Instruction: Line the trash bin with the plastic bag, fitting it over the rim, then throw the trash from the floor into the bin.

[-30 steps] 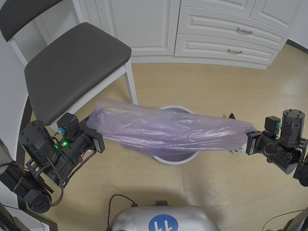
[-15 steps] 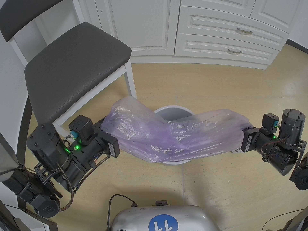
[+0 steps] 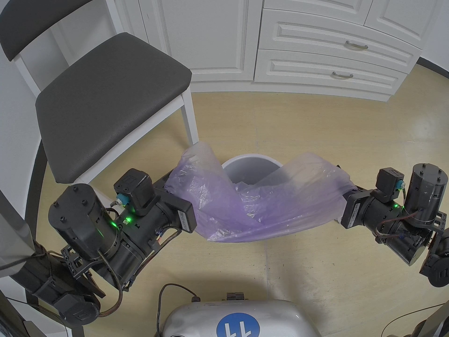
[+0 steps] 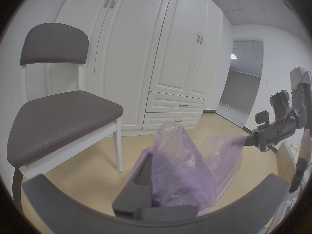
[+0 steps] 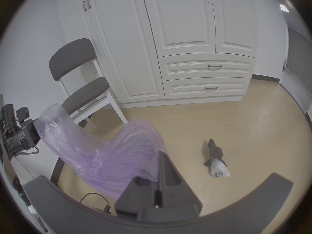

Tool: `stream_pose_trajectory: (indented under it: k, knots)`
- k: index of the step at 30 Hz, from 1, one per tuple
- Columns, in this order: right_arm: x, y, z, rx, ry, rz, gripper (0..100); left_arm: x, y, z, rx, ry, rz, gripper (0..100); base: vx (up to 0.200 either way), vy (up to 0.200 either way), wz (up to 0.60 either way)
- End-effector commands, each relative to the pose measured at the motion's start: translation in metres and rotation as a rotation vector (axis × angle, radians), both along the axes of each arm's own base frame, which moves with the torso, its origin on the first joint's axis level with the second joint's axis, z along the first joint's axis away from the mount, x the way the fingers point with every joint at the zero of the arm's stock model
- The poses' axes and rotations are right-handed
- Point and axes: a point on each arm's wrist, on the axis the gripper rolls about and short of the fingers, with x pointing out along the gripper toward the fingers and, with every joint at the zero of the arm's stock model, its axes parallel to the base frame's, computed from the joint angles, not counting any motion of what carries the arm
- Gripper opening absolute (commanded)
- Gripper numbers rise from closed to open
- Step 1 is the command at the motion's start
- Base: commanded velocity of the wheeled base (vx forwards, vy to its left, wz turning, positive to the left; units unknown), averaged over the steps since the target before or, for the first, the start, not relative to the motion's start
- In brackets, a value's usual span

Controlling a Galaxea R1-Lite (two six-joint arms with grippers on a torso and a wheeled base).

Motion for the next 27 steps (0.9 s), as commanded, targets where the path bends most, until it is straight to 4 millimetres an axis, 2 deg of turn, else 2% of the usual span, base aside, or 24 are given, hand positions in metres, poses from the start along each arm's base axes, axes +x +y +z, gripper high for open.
stream_pose_trajectory:
  k: [1, 10, 12, 19, 27]
  knots:
    - [-0.002, 0.006, 0.000, 0.009, 0.005, 0.021, 0, 0.001, -0.009, 0.000, -0.017, 0.003, 0.006, 0, 0.000, 0.000, 0.00]
    - [0.000, 0.012, 0.007, 0.071, 0.004, 0.030, 0, 0.001, -0.011, 0.003, -0.033, -0.004, 0.014, 0, 0.000, 0.000, 0.00]
    - [0.001, 0.014, 0.015, 0.120, 0.024, 0.027, 0, 0.002, -0.012, 0.005, -0.042, -0.007, 0.019, 0, 0.000, 0.000, 0.00]
    - [0.005, 0.018, 0.029, 0.197, 0.189, -0.002, 0, 0.001, -0.020, 0.015, -0.128, -0.010, 0.020, 0, 0.000, 0.000, 0.00]
    - [0.007, 0.020, 0.025, 0.182, 0.228, -0.003, 0, 0.003, -0.024, 0.016, -0.147, -0.010, 0.029, 0, 0.000, 0.000, 0.00]
